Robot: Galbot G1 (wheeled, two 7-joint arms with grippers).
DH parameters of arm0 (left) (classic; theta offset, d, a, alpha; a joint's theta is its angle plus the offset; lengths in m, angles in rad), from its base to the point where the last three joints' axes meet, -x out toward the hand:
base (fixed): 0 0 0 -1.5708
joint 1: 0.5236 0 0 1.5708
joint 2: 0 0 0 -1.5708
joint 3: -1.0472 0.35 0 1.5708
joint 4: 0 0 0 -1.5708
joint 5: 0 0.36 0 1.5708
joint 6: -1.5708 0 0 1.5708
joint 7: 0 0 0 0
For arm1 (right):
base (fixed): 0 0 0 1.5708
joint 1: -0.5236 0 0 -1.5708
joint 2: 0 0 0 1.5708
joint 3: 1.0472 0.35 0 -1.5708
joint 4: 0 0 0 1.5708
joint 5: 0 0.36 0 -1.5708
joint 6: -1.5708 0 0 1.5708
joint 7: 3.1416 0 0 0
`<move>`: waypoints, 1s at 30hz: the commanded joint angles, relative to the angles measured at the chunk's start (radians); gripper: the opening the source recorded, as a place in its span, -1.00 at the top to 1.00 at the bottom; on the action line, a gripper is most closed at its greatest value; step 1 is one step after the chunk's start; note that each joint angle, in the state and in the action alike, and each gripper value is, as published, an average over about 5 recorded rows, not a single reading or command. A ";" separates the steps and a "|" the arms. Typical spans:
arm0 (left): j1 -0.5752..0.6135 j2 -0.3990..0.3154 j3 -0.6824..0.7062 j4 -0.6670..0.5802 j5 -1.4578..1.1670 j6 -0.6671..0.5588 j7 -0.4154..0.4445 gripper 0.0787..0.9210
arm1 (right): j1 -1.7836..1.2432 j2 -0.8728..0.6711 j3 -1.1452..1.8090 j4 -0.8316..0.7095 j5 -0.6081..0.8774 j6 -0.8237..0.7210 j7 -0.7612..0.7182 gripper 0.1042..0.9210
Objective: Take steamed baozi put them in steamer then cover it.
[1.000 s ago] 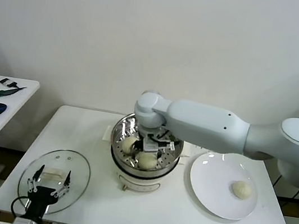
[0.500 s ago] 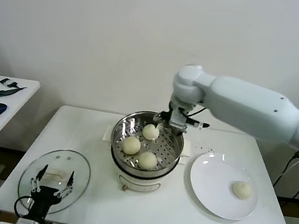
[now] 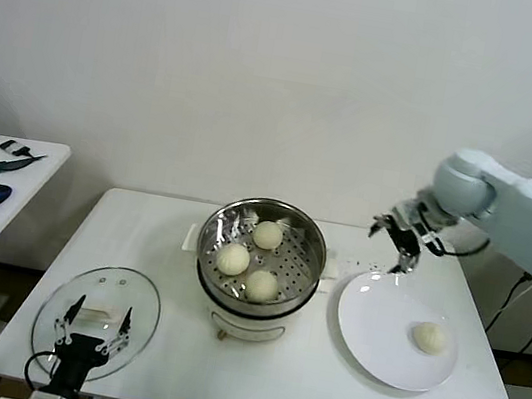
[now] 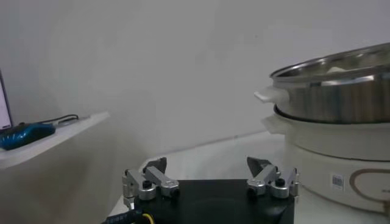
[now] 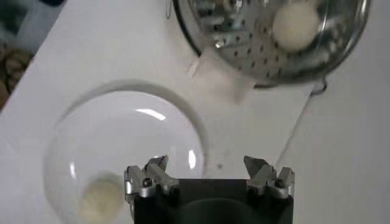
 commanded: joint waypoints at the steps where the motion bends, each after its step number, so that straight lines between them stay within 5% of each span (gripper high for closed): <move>1: -0.007 0.004 -0.003 0.006 -0.003 0.001 -0.006 -0.77 | -0.437 -0.171 0.365 -0.125 -0.074 -0.067 -0.028 -0.76; 10: -0.014 -0.001 -0.012 0.009 -0.007 0.003 -0.007 -0.77 | -0.547 -0.120 0.456 -0.282 -0.215 0.003 -0.035 -0.76; 30: 0.002 -0.004 -0.033 0.023 -0.006 -0.005 -0.014 -0.77 | -0.554 0.047 0.423 -0.388 -0.224 -0.005 -0.017 -0.76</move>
